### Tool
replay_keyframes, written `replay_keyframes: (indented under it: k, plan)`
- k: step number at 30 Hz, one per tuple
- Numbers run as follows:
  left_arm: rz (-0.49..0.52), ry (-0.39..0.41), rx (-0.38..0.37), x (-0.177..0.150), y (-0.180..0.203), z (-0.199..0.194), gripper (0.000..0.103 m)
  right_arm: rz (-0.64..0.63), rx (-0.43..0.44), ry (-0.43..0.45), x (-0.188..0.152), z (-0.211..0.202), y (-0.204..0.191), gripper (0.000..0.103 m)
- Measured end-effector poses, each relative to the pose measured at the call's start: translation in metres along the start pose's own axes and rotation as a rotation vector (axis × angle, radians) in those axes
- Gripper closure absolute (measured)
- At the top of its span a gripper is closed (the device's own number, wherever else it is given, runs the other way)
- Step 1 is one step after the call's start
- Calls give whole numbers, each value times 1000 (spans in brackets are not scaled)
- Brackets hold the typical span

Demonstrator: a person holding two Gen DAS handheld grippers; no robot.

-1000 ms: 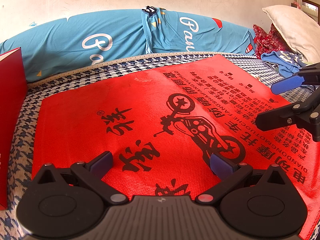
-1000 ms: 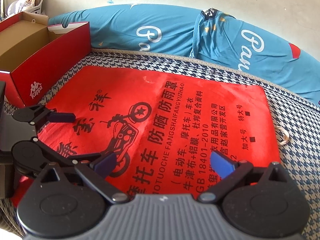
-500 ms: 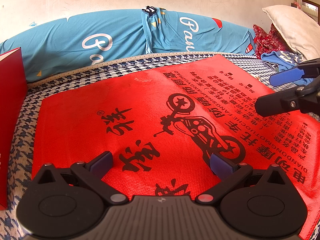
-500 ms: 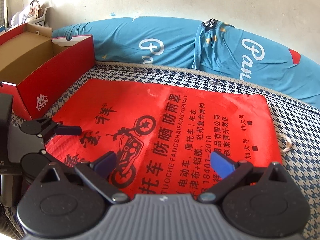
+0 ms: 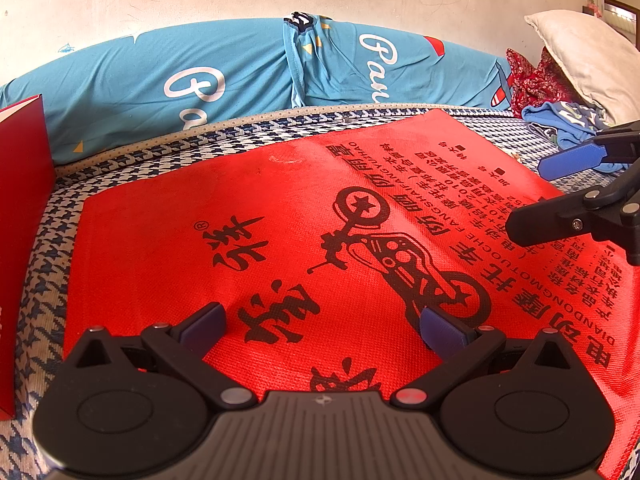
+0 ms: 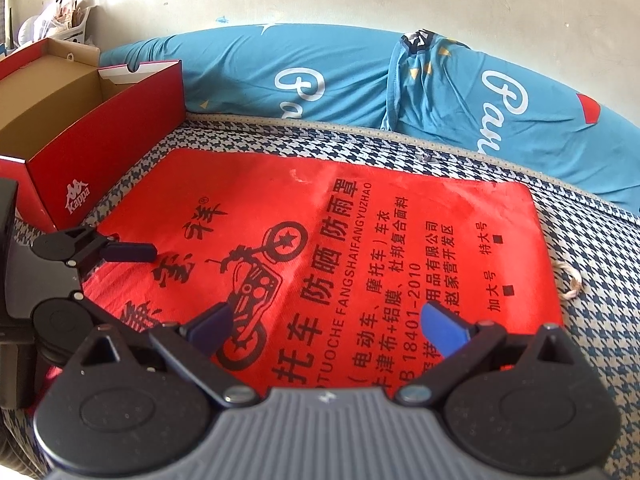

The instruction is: Fold shopping bag

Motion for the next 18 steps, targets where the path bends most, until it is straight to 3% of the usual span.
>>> replay_keyframes:
  k: [18]
  plan:
    - [0,0,0,0,0,0,0,-2,0,-7,-1,2,-1,2]
Point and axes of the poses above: each gripper's, at about its wrist camera, not at the fingertips, and z roughly the way its jaws point, y to its right, x to its top, the point moved 10 cm from there along z, roughly the way its jaws point, and after that the axes turned 9 degrees about -x, right-handed, at the moved point
